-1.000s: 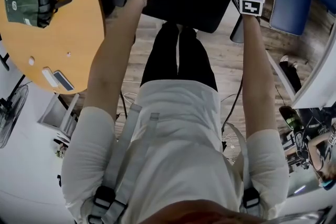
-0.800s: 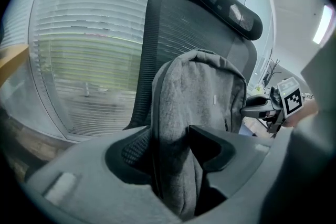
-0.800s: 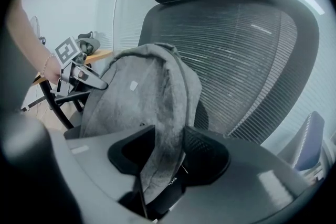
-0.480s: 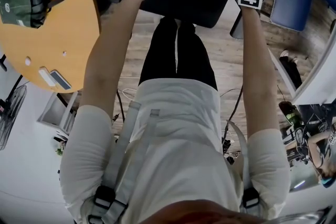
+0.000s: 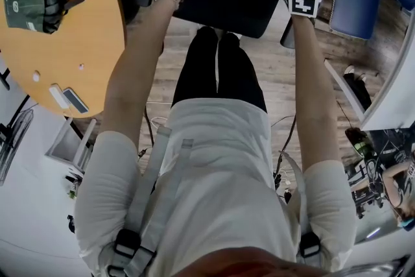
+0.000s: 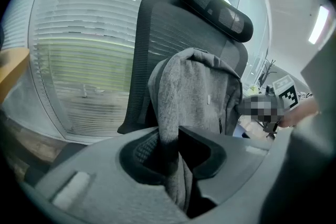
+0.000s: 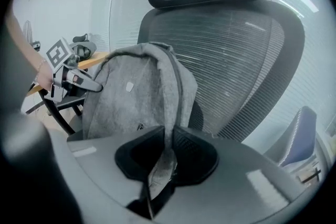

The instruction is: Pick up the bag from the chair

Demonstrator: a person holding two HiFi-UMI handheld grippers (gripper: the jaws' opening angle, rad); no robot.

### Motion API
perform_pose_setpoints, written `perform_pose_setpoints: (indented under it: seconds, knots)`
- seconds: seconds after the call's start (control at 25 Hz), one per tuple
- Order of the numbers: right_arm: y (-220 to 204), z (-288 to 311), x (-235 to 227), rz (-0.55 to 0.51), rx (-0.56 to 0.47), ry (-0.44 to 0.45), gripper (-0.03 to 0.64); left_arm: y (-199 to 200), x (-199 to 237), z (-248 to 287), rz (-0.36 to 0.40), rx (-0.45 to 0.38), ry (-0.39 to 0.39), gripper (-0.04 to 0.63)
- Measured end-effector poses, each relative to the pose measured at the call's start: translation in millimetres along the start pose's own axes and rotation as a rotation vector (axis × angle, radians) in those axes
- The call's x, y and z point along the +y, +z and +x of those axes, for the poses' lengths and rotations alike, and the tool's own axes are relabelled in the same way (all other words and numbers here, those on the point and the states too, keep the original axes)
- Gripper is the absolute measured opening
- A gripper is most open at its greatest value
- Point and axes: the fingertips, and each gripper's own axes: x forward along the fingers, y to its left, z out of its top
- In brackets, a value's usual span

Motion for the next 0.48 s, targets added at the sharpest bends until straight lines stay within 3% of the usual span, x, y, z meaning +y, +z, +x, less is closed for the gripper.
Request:
perform_pose_setpoints:
  seconds: [0.48]
  knots:
    - [14, -38, 5, 0.000, -0.045, 0.015, 0.044, 13, -20, -29, 0.003, -0.020, -0.022, 0.069]
